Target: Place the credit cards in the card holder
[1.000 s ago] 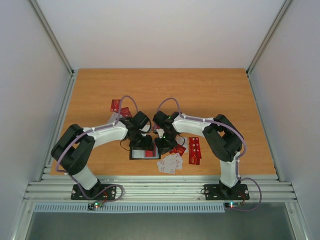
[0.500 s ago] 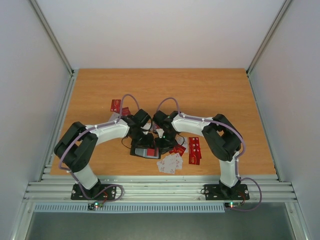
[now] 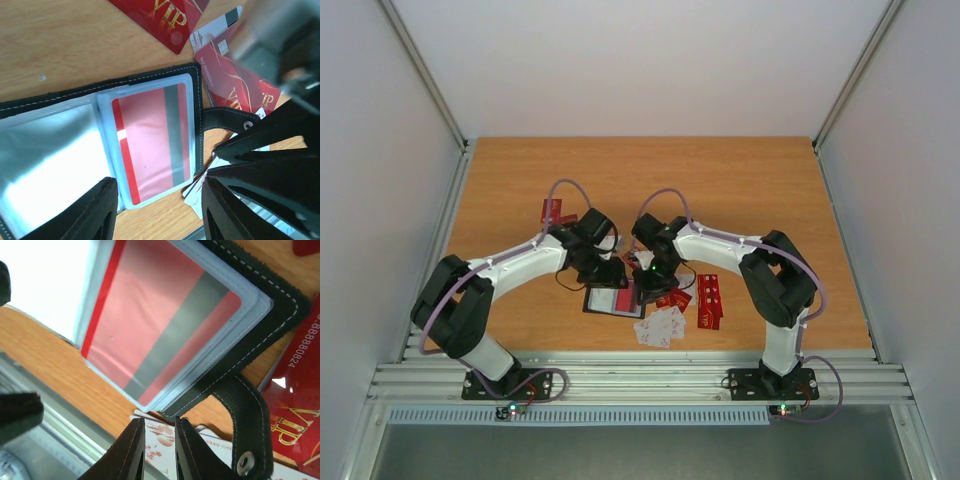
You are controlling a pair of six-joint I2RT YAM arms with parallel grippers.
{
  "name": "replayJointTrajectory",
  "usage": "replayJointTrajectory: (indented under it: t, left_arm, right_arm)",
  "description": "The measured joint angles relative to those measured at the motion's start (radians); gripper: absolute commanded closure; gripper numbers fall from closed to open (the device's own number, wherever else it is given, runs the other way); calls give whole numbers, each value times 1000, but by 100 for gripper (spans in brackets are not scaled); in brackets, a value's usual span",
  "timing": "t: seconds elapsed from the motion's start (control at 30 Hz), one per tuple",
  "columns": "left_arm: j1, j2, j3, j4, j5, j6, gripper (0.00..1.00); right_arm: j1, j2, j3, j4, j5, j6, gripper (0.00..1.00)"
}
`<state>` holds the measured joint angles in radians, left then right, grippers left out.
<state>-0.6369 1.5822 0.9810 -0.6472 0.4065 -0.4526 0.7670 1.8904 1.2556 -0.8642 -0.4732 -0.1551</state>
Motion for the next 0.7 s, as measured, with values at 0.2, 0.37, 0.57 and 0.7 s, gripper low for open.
replayJointTrajectory:
  t: [0.2,0.37,0.57,0.7]
  left_arm:
    - [35,-8,0,-21,16,24,62]
    - [36,-8,-3,-24,17,40,80]
    - [36,18,-3,-26,18,53,90]
    - [37,48,-11,-21,21,61,91]
  right_arm:
    - [-66,-25,-10,35,-96,32,80]
    - [-97,-26,-38,99,-169,100,78]
    - [-116,-23,-76,189,-234,211,78]
    - [-123,-12,-88,219,-240,260,77]
